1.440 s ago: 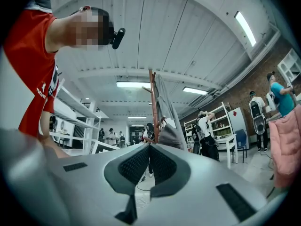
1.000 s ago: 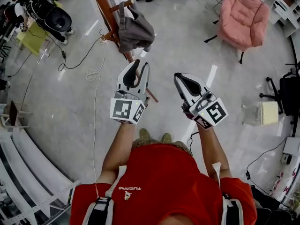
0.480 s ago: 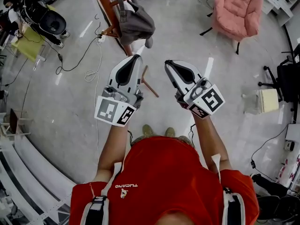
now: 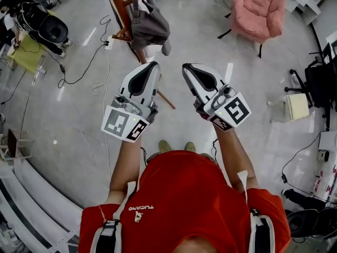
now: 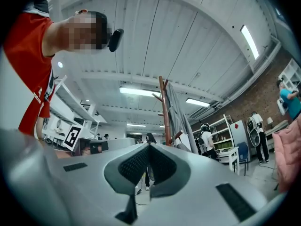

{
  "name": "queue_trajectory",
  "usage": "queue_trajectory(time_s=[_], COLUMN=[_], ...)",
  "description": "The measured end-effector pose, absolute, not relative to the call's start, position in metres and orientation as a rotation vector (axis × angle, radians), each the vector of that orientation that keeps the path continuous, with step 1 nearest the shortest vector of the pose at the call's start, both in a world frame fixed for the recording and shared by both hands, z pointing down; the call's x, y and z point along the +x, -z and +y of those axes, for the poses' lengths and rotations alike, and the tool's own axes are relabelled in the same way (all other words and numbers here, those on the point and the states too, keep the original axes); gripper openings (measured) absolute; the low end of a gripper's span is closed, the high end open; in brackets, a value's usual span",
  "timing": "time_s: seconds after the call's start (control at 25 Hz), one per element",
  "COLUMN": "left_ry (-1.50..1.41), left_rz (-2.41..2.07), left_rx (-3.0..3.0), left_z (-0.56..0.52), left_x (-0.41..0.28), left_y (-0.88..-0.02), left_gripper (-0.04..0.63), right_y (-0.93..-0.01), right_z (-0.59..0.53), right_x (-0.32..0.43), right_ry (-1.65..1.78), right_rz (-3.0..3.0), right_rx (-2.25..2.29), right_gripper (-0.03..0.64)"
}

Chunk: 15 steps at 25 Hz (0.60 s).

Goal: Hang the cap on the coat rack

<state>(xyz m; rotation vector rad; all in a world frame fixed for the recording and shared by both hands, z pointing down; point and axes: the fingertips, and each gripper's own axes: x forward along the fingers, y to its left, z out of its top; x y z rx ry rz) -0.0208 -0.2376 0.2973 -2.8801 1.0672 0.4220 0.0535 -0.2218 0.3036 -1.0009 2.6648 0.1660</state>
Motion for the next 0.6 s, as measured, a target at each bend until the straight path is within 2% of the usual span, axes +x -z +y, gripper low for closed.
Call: queue_trajectory(time_s=[0.6], left_ry=[-0.424], left_rz=[1.046], left_rx=[-2.891], left_z=[-0.237], left_x=[-0.025], left_y=[-0.299], left_gripper=[0.008], right_y=[-0.303], right_z=[-0.22], right_x=[0.045], right_ry=[-0.157], right_rz=[2.658], right_rx=[-0.995], right_gripper=[0.023])
